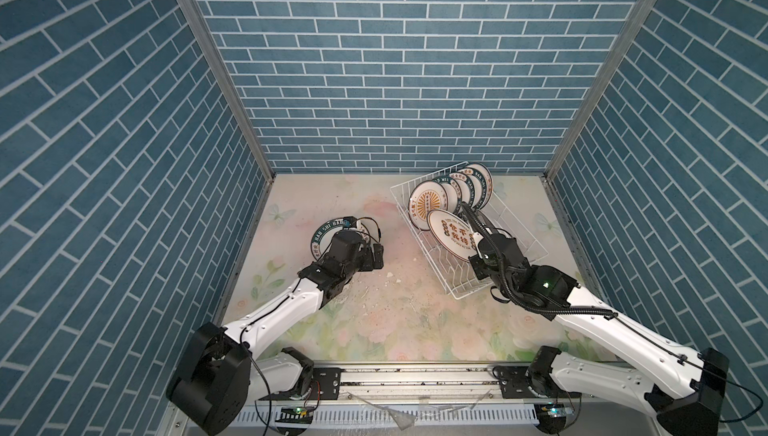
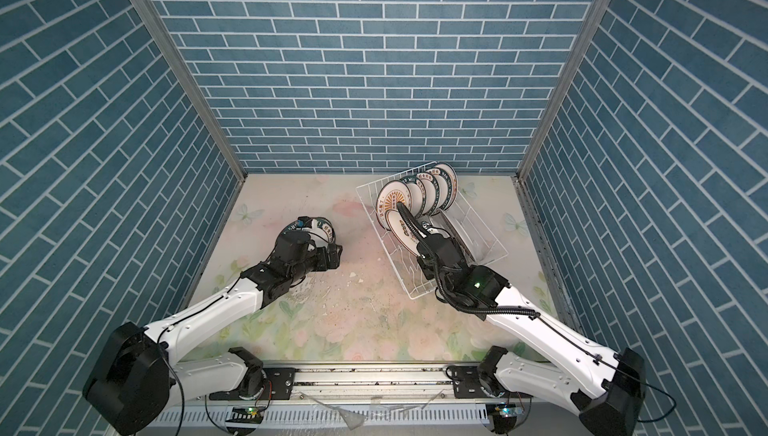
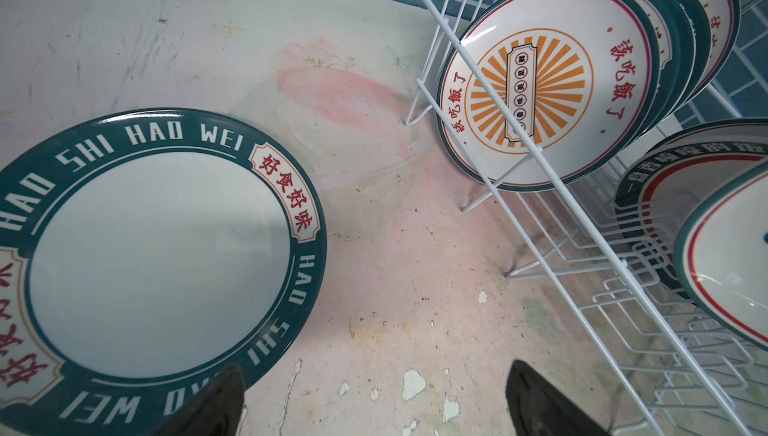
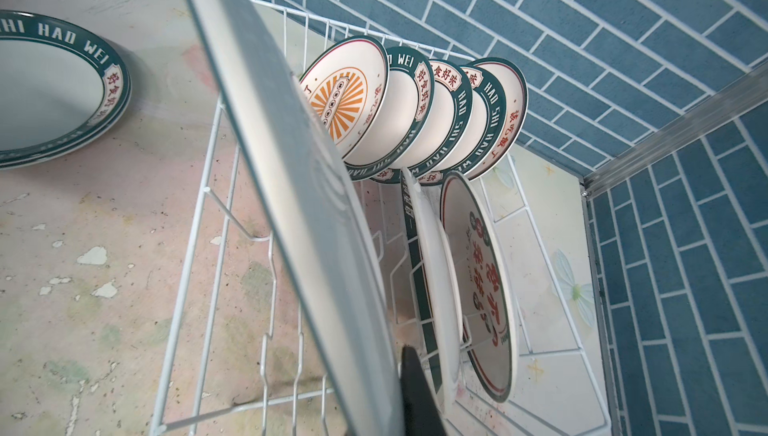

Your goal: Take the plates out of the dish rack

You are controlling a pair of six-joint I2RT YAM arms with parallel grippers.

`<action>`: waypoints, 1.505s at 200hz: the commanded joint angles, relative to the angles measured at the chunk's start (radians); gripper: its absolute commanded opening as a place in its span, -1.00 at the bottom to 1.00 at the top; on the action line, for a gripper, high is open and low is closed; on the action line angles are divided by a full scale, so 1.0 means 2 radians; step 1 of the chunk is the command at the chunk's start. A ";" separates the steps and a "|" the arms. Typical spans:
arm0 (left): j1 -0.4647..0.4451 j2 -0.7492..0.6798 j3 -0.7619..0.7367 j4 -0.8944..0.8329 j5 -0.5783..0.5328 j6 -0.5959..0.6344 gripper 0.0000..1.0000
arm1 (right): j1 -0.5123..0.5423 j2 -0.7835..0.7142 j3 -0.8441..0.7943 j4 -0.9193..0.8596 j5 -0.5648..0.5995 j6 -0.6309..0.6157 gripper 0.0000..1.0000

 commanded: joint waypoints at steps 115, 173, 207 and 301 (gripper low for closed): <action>-0.005 -0.136 -0.059 0.024 0.004 0.039 0.99 | -0.084 0.009 -0.091 0.334 -0.281 0.125 -1.00; -0.005 -0.168 -0.080 0.052 0.029 0.048 0.99 | -0.133 0.071 -0.083 0.357 -0.476 0.249 -1.00; -0.005 -0.132 -0.071 0.070 0.072 0.042 0.99 | -0.136 0.109 -0.079 0.387 -0.529 0.302 -1.00; -0.005 -0.124 -0.071 0.082 0.103 0.034 0.97 | -0.137 0.193 -0.088 0.514 -0.619 0.415 -1.00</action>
